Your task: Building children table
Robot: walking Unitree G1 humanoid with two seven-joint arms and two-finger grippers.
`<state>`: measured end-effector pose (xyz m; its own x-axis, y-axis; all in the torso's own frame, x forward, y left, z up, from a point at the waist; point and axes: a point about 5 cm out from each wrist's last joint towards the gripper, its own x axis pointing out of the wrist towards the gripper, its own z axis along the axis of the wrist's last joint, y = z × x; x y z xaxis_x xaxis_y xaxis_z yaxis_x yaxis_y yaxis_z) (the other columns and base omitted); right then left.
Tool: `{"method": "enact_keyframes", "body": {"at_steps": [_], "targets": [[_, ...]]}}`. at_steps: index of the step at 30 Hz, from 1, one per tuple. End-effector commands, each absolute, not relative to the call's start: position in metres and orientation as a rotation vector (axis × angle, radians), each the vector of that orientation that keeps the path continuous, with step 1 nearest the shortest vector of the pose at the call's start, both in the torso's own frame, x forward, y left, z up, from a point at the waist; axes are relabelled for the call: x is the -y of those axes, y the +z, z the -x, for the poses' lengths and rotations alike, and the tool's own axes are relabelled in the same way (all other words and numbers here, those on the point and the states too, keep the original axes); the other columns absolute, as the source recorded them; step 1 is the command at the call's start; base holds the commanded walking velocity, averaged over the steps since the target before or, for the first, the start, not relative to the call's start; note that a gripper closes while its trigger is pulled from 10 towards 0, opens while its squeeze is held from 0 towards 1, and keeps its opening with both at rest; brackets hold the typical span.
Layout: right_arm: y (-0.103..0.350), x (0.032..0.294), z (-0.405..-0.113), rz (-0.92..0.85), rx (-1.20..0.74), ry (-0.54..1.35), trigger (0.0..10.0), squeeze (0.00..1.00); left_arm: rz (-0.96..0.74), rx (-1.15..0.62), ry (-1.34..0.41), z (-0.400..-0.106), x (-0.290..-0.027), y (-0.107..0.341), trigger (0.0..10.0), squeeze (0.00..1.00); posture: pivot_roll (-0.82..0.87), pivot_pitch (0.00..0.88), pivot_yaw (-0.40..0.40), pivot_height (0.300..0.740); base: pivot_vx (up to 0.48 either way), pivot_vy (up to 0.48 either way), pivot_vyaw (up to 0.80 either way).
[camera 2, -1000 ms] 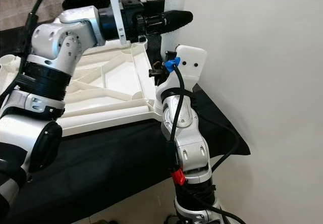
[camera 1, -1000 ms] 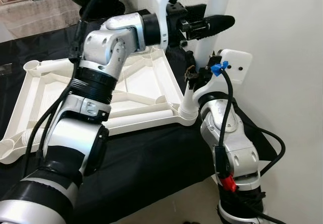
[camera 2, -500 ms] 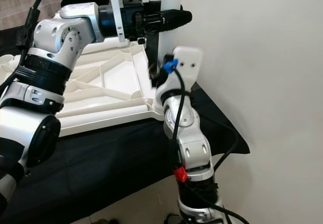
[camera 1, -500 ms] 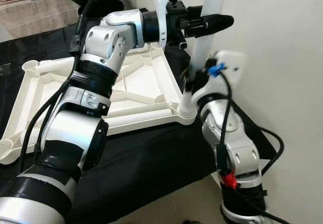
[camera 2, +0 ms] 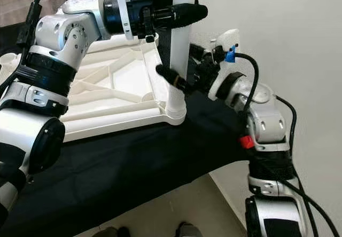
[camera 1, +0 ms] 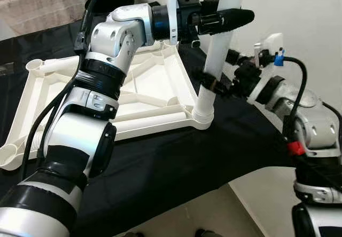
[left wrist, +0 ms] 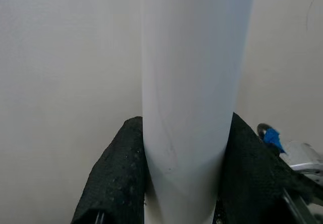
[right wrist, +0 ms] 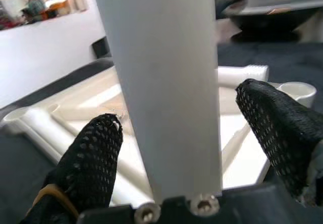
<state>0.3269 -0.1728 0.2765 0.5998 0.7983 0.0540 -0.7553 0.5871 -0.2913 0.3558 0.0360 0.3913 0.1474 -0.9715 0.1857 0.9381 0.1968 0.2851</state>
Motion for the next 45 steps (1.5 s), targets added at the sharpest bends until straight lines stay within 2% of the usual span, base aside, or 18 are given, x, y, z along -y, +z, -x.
{"method": "enact_keyframes", "body": {"at_steps": [1, 3, 11, 12, 13, 14, 15, 24, 33, 34, 42, 44, 45], "targets": [[0.277, 0.168, -0.326, 0.260, 0.185, 0.990, 10.0, 0.00, -0.140, 0.328, -1.373, -0.358, -0.036, 0.387, 0.0, 0.00, -0.03, 0.191, 0.042, 0.740, 0.000, 0.000, 0.00], [0.271, 0.172, -0.327, 0.281, 0.123, 1.139, 10.0, 0.00, -0.143, 0.329, -1.378, -0.358, -0.035, 0.388, 0.0, 0.00, 0.00, 0.194, 0.042, 0.740, 0.000, 0.000, 0.00], [0.273, 0.178, -0.335, 0.306, 0.113, 1.243, 10.0, 0.00, -0.150, 0.329, -1.385, -0.357, -0.035, 0.390, 0.0, 0.00, 0.02, 0.198, 0.046, 0.740, 0.000, 0.000, 0.00], [0.277, 0.177, -0.339, 0.304, 0.126, 1.273, 9.5, 0.00, -0.152, 0.329, -1.388, -0.357, -0.035, 0.391, 0.0, 0.00, 0.03, 0.204, 0.052, 0.740, 0.000, 0.000, 0.00], [0.277, 0.177, -0.339, 0.304, 0.126, 1.273, 9.5, 0.00, -0.152, 0.329, -1.388, -0.357, -0.035, 0.391, 0.0, 0.00, 0.03, 0.204, 0.052, 0.740, 0.000, 0.000, 0.00], [0.280, 0.177, -0.342, 0.310, 0.134, 1.301, 1.4, 0.00, -0.153, 0.327, -1.392, -0.357, -0.035, 0.391, 0.0, 0.00, 0.04, 0.207, 0.056, 0.740, 0.000, 0.000, 0.00], [0.282, 0.176, -0.344, 0.315, 0.134, 1.337, 0.0, 0.00, -0.154, 0.324, -1.395, -0.356, -0.035, 0.391, 0.0, 0.00, 0.05, 0.208, 0.057, 0.740, 0.000, 0.000, 0.00], [0.288, 0.175, -0.345, 0.325, 0.164, 1.411, 0.0, 0.00, -0.159, 0.320, -1.408, -0.355, -0.032, 0.393, 0.0, 0.00, 0.05, 0.210, 0.064, 0.740, 0.000, 0.000, 0.00], [0.286, 0.179, -0.344, 0.311, 0.190, 1.402, 0.0, 0.00, -0.163, 0.332, -1.422, -0.354, -0.030, 0.394, 0.0, 0.00, 0.05, 0.201, 0.067, 0.740, 0.000, 0.000, 0.00], [0.284, 0.181, -0.345, 0.310, 0.197, 1.392, 0.0, 0.00, -0.163, 0.340, -1.419, -0.353, -0.030, 0.394, 10.0, 1.00, 0.05, 0.201, 0.067, 0.740, 0.000, 0.000, 0.00], [0.280, 0.184, -0.346, 0.298, 0.216, 1.344, 0.0, 0.00, -0.141, 0.376, -1.397, -0.352, -0.037, 0.400, 10.0, 1.00, 0.04, 0.197, 0.067, 0.740, 0.000, 0.000, 0.00], [0.279, 0.187, -0.347, 0.301, 0.227, 1.258, 0.0, 0.00, -0.111, 0.426, -1.338, -0.350, -0.058, 0.411, 10.0, 1.00, 0.02, 0.202, 0.056, 0.740, 0.000, 0.000, 0.00], [0.279, 0.187, -0.347, 0.301, 0.227, 1.258, 0.0, 0.00, -0.111, 0.426, -1.338, -0.350, -0.058, 0.411, 10.0, 1.00, 0.02, 0.202, 0.056, 0.740, 0.000, 0.000, 0.00]]}}
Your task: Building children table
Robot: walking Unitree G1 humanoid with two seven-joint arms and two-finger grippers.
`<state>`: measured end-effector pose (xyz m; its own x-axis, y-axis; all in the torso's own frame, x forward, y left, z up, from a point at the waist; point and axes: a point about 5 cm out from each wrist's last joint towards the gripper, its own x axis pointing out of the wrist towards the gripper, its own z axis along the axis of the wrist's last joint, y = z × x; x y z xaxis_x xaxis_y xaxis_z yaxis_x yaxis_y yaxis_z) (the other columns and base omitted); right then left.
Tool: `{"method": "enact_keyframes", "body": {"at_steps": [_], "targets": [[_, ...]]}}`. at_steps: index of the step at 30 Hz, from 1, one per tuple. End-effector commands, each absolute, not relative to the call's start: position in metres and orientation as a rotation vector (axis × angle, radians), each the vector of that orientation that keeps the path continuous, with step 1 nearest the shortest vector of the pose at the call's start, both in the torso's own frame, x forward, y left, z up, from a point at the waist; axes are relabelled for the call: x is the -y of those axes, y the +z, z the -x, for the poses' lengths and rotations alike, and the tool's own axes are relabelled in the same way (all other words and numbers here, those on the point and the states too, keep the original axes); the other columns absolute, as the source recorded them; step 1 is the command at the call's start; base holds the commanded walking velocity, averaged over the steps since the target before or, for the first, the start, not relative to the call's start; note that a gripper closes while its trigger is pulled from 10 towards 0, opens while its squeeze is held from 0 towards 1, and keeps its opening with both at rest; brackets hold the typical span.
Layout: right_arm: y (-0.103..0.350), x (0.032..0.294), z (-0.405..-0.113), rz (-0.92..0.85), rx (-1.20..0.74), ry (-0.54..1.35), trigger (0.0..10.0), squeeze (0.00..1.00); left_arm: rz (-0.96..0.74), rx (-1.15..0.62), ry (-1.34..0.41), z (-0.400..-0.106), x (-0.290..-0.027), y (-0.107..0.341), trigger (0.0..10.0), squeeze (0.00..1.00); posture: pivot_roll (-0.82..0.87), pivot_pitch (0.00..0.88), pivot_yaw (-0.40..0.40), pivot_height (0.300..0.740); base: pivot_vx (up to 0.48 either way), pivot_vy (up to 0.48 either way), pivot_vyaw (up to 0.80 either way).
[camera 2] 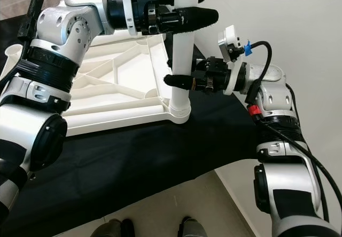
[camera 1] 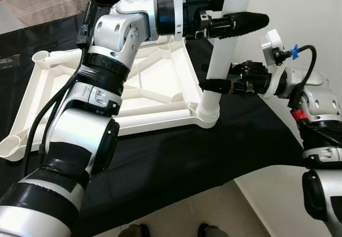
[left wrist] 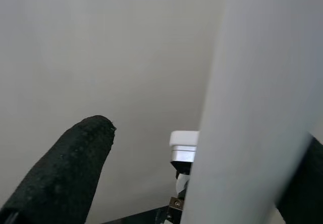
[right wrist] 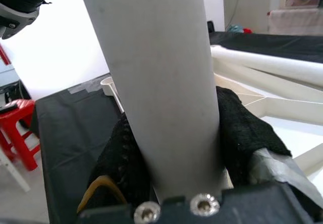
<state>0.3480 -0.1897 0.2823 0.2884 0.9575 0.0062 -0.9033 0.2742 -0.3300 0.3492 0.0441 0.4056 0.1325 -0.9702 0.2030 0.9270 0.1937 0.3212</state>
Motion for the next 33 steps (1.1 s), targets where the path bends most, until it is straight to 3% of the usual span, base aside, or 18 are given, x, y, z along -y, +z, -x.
{"method": "enact_keyframes", "body": {"at_steps": [1, 2, 4, 9, 10, 11, 12, 13, 14, 15, 16, 25, 26, 27, 28, 31, 32, 33], "targets": [[0.278, 0.188, -0.345, 0.299, 0.240, 1.202, 0.0, 0.00, -0.085, 0.460, -1.295, -0.344, -0.077, 0.419, 10.0, 1.00, 0.01, 0.210, 0.047, 0.740, 0.000, 0.000, 0.00], [0.278, 0.188, -0.345, 0.299, 0.240, 1.202, 0.0, 0.00, -0.085, 0.460, -1.295, -0.344, -0.077, 0.419, 10.0, 1.00, 0.01, 0.210, 0.047, 0.740, 0.000, 0.000, 0.00], [0.270, 0.183, -0.336, 0.300, 0.206, 1.070, 0.0, 0.00, -0.060, 0.512, -1.199, -0.323, -0.121, 0.430, 10.0, 1.00, -0.01, 0.240, 0.018, 0.740, 0.000, 0.000, 0.00], [0.243, 0.162, -0.320, 0.334, 0.128, 0.837, 0.0, 0.00, -0.046, 0.523, -1.081, -0.297, -0.160, 0.427, 10.0, 1.00, -0.01, 0.240, -0.020, 0.740, 0.000, 0.000, 0.00], [0.213, 0.145, -0.309, 0.192, 0.076, 0.510, 0.0, 0.00, 0.006, 0.506, -0.983, -0.284, -0.181, 0.408, 10.0, 1.00, -0.02, 0.209, -0.019, 0.740, 0.000, 0.000, 0.00], [0.213, 0.145, -0.309, 0.192, 0.076, 0.510, 0.0, 0.00, 0.006, 0.506, -0.983, -0.284, -0.181, 0.408, 10.0, 1.00, -0.02, 0.209, -0.019, 0.740, 0.000, 0.000, 0.00], [0.189, 0.142, -0.296, 0.161, 0.011, 0.247, 0.0, 0.00, 0.037, 0.476, -0.902, -0.274, -0.196, 0.387, 10.0, 1.00, -0.03, 0.198, -0.019, 0.740, 0.000, 0.000, 0.00], [0.171, 0.136, -0.290, 0.141, -0.030, 0.111, 0.0, 0.00, 0.074, 0.429, -0.813, -0.267, -0.206, 0.359, 10.0, 1.00, -0.04, 0.173, -0.008, 0.740, 0.000, 0.000, 0.00], [0.166, 0.122, -0.299, 0.169, -0.017, 0.130, 0.0, 0.00, 0.092, 0.348, -0.718, -0.266, -0.214, 0.317, 10.0, 1.00, -0.01, 0.118, -0.036, 0.740, 0.000, 0.000, 0.00], [0.166, 0.122, -0.299, 0.169, -0.017, 0.130, 0.0, 0.00, 0.092, 0.348, -0.718, -0.266, -0.214, 0.317, 10.0, 1.00, -0.01, 0.118, -0.036, 0.740, 0.000, 0.000, 0.00], [0.167, 0.113, -0.311, 0.184, 0.001, 0.184, 0.0, 0.00, 0.136, 0.298, -0.655, -0.264, -0.217, 0.288, 10.0, 1.00, 0.01, 0.096, -0.043, 0.740, 0.000, 0.000, 0.00], [0.182, 0.114, -0.345, 0.192, 0.065, 0.179, 0.0, 0.00, 0.204, 0.144, -0.531, -0.263, -0.207, 0.216, 10.0, 1.00, 0.00, 0.000, -0.040, 0.740, 0.000, 0.000, 0.00], [0.181, 0.117, -0.344, 0.193, 0.046, 0.155, 0.7, 0.00, 0.207, 0.073, -0.514, -0.261, -0.199, 0.197, 10.0, 0.91, -0.01, 0.000, -0.030, 0.740, 0.000, 0.000, 0.00], [0.181, 0.117, -0.344, 0.193, 0.046, 0.155, 0.7, 0.00, 0.207, 0.073, -0.514, -0.261, -0.199, 0.197, 10.0, 0.91, -0.01, 0.000, -0.030, 0.740, 0.000, 0.000, 0.00], [0.179, 0.120, -0.342, 0.195, 0.029, 0.131, 10.0, 0.00, 0.191, -0.001, -0.483, -0.257, -0.191, 0.176, 10.0, 0.00, -0.01, 0.000, -0.022, 0.740, 0.000, 0.000, 0.00], [0.174, 0.122, -0.339, 0.187, 0.016, 0.151, 10.0, 0.00, 0.156, -0.093, -0.419, -0.246, -0.176, 0.143, 10.0, 0.00, -0.02, 0.000, -0.006, 0.740, 0.000, 0.000, 0.00], [0.173, 0.119, -0.336, 0.178, 0.025, 0.180, 10.0, 0.38, 0.161, -0.117, -0.392, -0.237, -0.169, 0.133, 10.0, 0.00, -0.02, 0.000, -0.004, 0.740, 0.000, 0.000, 0.00], [0.173, 0.119, -0.336, 0.178, 0.025, 0.180, 10.0, 0.38, 0.161, -0.117, -0.392, -0.237, -0.169, 0.133, 10.0, 0.00, -0.02, 0.000, -0.004, 0.740, 0.000, 0.000, 0.00]]}}
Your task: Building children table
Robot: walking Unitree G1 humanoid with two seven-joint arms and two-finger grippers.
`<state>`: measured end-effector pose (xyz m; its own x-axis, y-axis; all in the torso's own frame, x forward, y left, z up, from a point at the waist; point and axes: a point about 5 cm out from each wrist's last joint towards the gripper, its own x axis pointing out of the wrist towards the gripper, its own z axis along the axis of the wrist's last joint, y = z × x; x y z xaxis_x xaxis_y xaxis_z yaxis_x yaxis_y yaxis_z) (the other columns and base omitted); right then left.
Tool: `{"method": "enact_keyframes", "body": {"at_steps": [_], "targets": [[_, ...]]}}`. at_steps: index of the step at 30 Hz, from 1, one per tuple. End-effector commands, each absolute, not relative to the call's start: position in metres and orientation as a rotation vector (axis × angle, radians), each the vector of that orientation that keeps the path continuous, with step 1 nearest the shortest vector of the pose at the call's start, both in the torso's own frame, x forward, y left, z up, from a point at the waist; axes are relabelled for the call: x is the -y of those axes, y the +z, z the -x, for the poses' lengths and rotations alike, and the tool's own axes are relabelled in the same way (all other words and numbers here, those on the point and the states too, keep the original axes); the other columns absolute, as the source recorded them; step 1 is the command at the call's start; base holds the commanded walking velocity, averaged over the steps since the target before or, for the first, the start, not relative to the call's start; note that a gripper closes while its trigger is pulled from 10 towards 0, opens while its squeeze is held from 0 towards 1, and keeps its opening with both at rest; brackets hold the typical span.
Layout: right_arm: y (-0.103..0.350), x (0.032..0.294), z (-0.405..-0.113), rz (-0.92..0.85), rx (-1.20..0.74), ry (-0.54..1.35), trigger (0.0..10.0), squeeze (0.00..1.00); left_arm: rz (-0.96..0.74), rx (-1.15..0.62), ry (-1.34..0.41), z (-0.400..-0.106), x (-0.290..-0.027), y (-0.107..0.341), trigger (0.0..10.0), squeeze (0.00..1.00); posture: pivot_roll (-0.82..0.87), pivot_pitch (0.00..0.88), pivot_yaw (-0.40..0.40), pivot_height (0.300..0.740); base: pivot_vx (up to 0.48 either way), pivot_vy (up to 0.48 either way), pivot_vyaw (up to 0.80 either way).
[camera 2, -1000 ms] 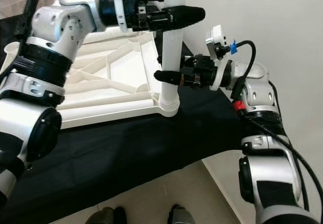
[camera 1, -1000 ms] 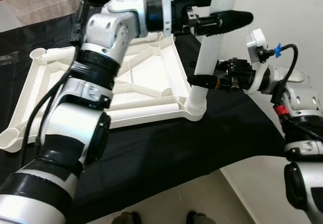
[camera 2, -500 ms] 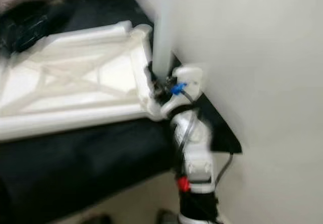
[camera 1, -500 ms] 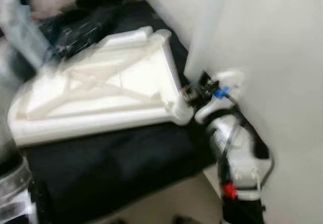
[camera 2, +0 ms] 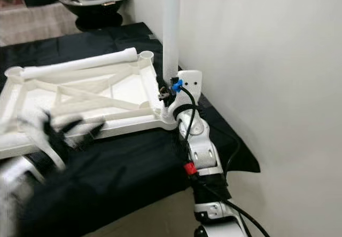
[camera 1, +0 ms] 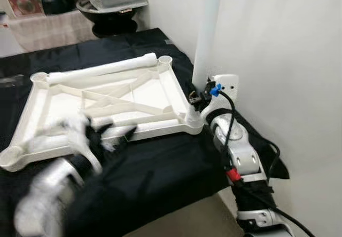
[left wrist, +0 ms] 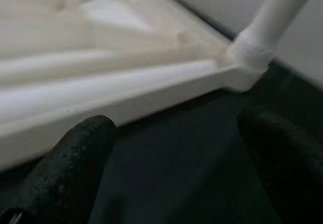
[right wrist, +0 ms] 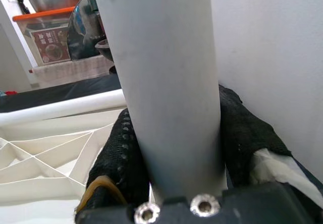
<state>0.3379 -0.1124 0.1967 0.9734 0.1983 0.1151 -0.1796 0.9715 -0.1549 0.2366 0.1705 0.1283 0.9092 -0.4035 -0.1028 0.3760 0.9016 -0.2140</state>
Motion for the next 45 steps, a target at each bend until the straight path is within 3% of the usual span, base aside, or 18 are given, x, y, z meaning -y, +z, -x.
{"method": "enact_keyframes", "body": {"at_steps": [1, 10, 13, 14, 15, 16, 18, 19, 24, 25, 26, 28, 29, 40, 45], "targets": [[0.173, 0.119, -0.335, 0.156, 0.046, 0.222, 10.0, 1.00, 0.133, -0.123, -0.354, -0.228, -0.165, 0.125, 10.0, 0.00, -0.02, 0.000, -0.004, 0.740, 0.000, 0.000, 0.00], [0.184, 0.133, -0.337, 0.088, 0.126, 0.366, 10.0, 1.00, -0.026, -0.036, -0.242, -0.227, -0.177, 0.126, 10.0, 0.00, -0.02, 0.000, -0.001, 0.740, 0.000, 0.000, 0.00], [0.191, 0.138, -0.337, 0.059, 0.136, 0.506, 10.0, 1.00, -0.077, 0.000, -0.267, -0.227, -0.169, 0.130, 10.0, 0.00, -0.01, 0.024, 0.001, 0.740, 0.000, 0.000, 0.00], [0.194, 0.142, -0.339, 0.074, 0.134, 0.590, 10.0, 0.85, -0.090, 0.009, -0.290, -0.225, -0.164, 0.131, 10.0, 0.00, 0.01, 0.049, 0.000, 0.740, 0.000, 0.000, 0.00], [0.196, 0.145, -0.339, 0.088, 0.131, 0.643, 10.0, 0.85, -0.097, 0.014, -0.305, -0.224, -0.161, 0.131, 10.0, 0.00, 0.01, 0.049, 0.000, 0.740, 0.000, 0.000, 0.00], [0.200, 0.150, -0.342, 0.110, 0.131, 0.665, 10.0, 0.06, -0.100, 0.020, -0.312, -0.221, -0.159, 0.132, 10.0, 0.00, 0.02, 0.066, -0.001, 0.740, 0.000, 0.000, 0.00], [0.202, 0.154, -0.344, 0.124, 0.130, 0.676, 10.0, 0.00, -0.101, 0.024, -0.316, -0.220, -0.157, 0.133, 10.0, 0.00, 0.02, 0.066, -0.001, 0.740, 0.000, 0.000, 0.00], [0.217, 0.163, -0.351, 0.122, 0.154, 0.735, 10.0, 0.00, -0.088, 0.027, -0.333, -0.214, -0.155, 0.135, 10.0, 0.00, 0.05, 0.112, -0.010, 0.740, 0.000, 0.000, 0.00], [0.232, 0.169, -0.357, 0.124, 0.171, 0.853, 10.0, 0.00, -0.080, 0.033, -0.345, -0.208, -0.153, 0.137, 10.0, 0.00, 0.06, 0.132, -0.014, 0.740, 0.000, 0.000, 0.00], [0.238, 0.170, -0.358, 0.136, 0.171, 0.910, 7.9, 0.00, -0.070, 0.036, -0.352, -0.205, -0.152, 0.139, 10.0, 0.00, 0.07, 0.149, -0.018, 0.740, 0.000, 0.000, 0.00], [0.244, 0.170, -0.360, 0.165, 0.173, 0.956, 1.1, 0.00, -0.067, 0.046, -0.357, -0.202, -0.152, 0.141, 10.0, 0.00, 0.08, 0.170, -0.021, 0.740, 0.000, 0.000, 0.00], [0.247, 0.170, -0.362, 0.185, 0.174, 0.982, 1.1, 0.00, -0.066, 0.053, -0.361, -0.200, -0.152, 0.142, 10.0, 0.00, 0.08, 0.170, -0.021, 0.740, 0.000, 0.000, 0.00], [0.251, 0.169, -0.363, 0.202, 0.172, 1.010, 0.0, 0.00, -0.066, 0.059, -0.366, -0.198, -0.151, 0.143, 10.0, 0.00, 0.09, 0.192, -0.022, 0.740, 0.000, 0.000, 0.00], [0.263, 0.169, -0.367, 0.269, 0.157, 1.098, 0.0, 0.00, -0.052, 0.073, -0.389, -0.191, -0.147, 0.149, 10.0, 0.00, 0.07, 0.228, -0.021, 0.740, 0.000, 0.000, 0.00], [0.248, 0.179, -0.355, 0.288, 0.116, 0.859, 0.0, 0.00, -0.023, 0.078, -0.424, -0.188, -0.143, 0.152, 10.0, 0.00, 0.03, 0.242, -0.050, 0.740, 0.000, 0.000, 0.00]]}}
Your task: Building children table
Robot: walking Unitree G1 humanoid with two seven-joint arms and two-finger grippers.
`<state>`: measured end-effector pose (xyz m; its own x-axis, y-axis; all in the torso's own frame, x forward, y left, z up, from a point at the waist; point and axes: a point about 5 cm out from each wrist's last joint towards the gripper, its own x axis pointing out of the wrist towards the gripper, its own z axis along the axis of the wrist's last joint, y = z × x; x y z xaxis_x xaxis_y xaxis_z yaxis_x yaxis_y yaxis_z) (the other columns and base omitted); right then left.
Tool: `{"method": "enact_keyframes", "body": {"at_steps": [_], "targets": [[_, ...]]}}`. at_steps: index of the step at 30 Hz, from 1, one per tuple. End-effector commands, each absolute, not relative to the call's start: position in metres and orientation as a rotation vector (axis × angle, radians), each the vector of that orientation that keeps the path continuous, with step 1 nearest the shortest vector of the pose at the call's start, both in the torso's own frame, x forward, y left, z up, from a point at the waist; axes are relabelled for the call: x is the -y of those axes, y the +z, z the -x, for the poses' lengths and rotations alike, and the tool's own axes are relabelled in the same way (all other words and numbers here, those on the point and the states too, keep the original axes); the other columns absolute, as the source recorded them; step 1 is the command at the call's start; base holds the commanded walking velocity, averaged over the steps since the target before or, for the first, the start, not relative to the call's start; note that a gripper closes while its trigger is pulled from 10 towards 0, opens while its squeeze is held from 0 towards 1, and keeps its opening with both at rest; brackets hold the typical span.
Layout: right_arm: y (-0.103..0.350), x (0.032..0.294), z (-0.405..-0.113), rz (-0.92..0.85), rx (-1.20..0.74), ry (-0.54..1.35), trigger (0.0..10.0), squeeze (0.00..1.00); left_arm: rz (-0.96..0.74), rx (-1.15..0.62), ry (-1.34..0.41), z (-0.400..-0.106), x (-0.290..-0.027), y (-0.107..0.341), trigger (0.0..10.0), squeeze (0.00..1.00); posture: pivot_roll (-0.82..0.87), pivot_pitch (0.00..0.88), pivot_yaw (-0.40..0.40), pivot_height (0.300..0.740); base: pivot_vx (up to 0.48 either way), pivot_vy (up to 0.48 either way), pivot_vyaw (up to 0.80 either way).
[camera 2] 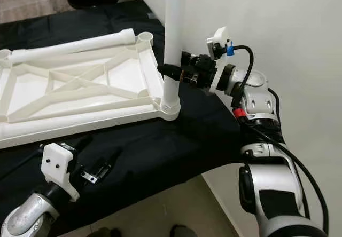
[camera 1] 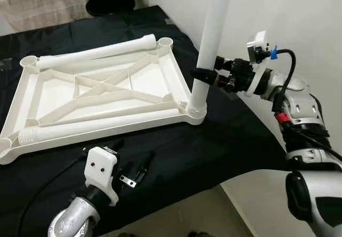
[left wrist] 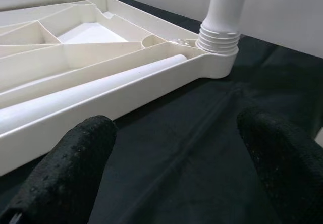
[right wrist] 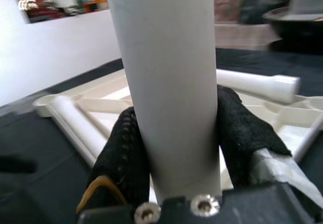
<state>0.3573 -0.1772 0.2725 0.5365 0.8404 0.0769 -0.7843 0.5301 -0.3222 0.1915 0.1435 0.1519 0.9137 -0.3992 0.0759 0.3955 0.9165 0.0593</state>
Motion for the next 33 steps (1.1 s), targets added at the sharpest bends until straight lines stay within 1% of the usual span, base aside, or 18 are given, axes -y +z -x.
{"method": "enact_keyframes", "body": {"at_steps": [1, 2, 3, 5, 8, 10, 16, 17, 18, 19, 21, 22, 23, 24, 25, 26, 28, 33], "targets": [[0.248, 0.179, -0.355, 0.288, 0.116, 0.859, 0.0, 0.00, -0.023, 0.078, -0.424, -0.188, -0.143, 0.152, 10.0, 0.00, 0.03, 0.242, -0.050, 0.740, 0.000, 0.000, 0.00], [0.241, 0.175, -0.346, 0.272, 0.118, 0.667, 0.0, 0.00, -0.019, 0.078, -0.428, -0.187, -0.143, 0.151, 10.0, 0.00, 0.04, 0.227, -0.063, 0.740, 0.000, 0.000, 0.00], [0.241, 0.175, -0.346, 0.272, 0.118, 0.667, 0.0, 0.00, -0.019, 0.078, -0.428, -0.187, -0.143, 0.151, 10.0, 0.00, 0.04, 0.227, -0.063, 0.740, 0.000, 0.000, 0.00], [0.213, 0.170, -0.316, 0.094, 0.054, 0.040, 0.0, 0.00, -0.016, 0.070, -0.428, -0.188, -0.144, 0.146, 10.0, 0.00, 0.01, 0.193, -0.066, 0.740, 0.000, 0.000, 0.00], [0.191, 0.155, -0.304, 0.074, 0.001, -0.032, 0.0, 0.00, -0.014, 0.066, -0.429, -0.191, -0.144, 0.142, 10.0, 0.00, -0.01, 0.151, -0.047, 0.740, 0.000, 0.000, 0.00], [0.163, 0.129, -0.312, 0.060, -0.049, 0.034, 0.0, 0.00, -0.020, 0.058, -0.444, -0.200, -0.142, 0.136, 10.0, 0.00, 0.00, 0.104, -0.029, 0.740, 0.000, 0.000, 0.00], [0.164, 0.123, -0.332, 0.062, -0.040, 0.099, 0.0, 0.00, -0.021, 0.057, -0.454, -0.209, -0.141, 0.132, 10.0, 0.00, -0.02, 0.084, -0.026, 0.740, 0.000, 0.000, 0.00], [0.168, 0.123, -0.334, 0.064, -0.037, 0.111, 4.5, 0.00, -0.020, 0.061, -0.449, -0.212, -0.141, 0.132, 10.0, 0.00, -0.04, 0.070, -0.025, 0.740, 0.000, 0.000, 0.00], [0.168, 0.123, -0.334, 0.064, -0.037, 0.111, 4.5, 0.00, -0.020, 0.061, -0.449, -0.212, -0.141, 0.132, 10.0, 0.00, -0.04, 0.070, -0.025, 0.740, 0.000, 0.000, 0.00], [0.175, 0.121, -0.336, 0.048, -0.019, 0.186, 10.0, 0.00, -0.021, 0.067, -0.437, -0.217, -0.141, 0.131, 10.0, 0.00, -0.04, 0.070, -0.026, 0.740, 0.000, 0.000, 0.00], [0.181, 0.118, -0.332, 0.046, 0.002, 0.227, 10.0, 0.00, -0.021, 0.070, -0.433, -0.218, -0.141, 0.132, 10.0, 0.00, -0.04, 0.077, -0.023, 0.740, 0.000, 0.000, 0.00], [0.191, 0.116, -0.329, 0.028, 0.055, 0.300, 10.0, 0.76, -0.021, 0.071, -0.432, -0.218, -0.141, 0.132, 10.0, 0.00, -0.04, 0.080, -0.024, 0.740, 0.000, 0.000, 0.00], [0.191, 0.116, -0.329, 0.028, 0.055, 0.300, 10.0, 0.76, -0.021, 0.071, -0.432, -0.218, -0.141, 0.132, 10.0, 0.00, -0.04, 0.080, -0.024, 0.740, 0.000, 0.000, 0.00], [0.198, 0.115, -0.327, 0.019, 0.093, 0.344, 10.0, 1.00, -0.022, 0.072, -0.431, -0.218, -0.141, 0.133, 10.0, 0.00, -0.04, 0.083, -0.023, 0.740, 0.000, 0.000, 0.00], [0.198, 0.115, -0.327, 0.019, 0.093, 0.344, 10.0, 1.00, -0.022, 0.072, -0.431, -0.218, -0.141, 0.133, 10.0, 0.00, -0.04, 0.083, -0.023, 0.740, 0.000, 0.000, 0.00], [0.209, 0.114, -0.325, 0.018, 0.139, 0.453, 10.0, 1.00, -0.020, 0.074, -0.433, -0.218, -0.140, 0.133, 10.0, 0.00, -0.04, 0.105, -0.015, 0.740, 0.000, 0.000, 0.00], [0.209, 0.114, -0.325, 0.018, 0.139, 0.453, 10.0, 1.00, -0.020, 0.074, -0.433, -0.218, -0.140, 0.133, 10.0, 0.00, -0.04, 0.105, -0.015, 0.740, 0.000, 0.000, 0.00], [0.228, 0.133, -0.337, 0.082, 0.208, 0.586, 10.0, 1.00, -0.008, 0.084, -0.442, -0.214, -0.137, 0.135, 10.0, 0.00, -0.04, 0.142, -0.018, 0.740, 0.000, 0.000, 0.00]]}}
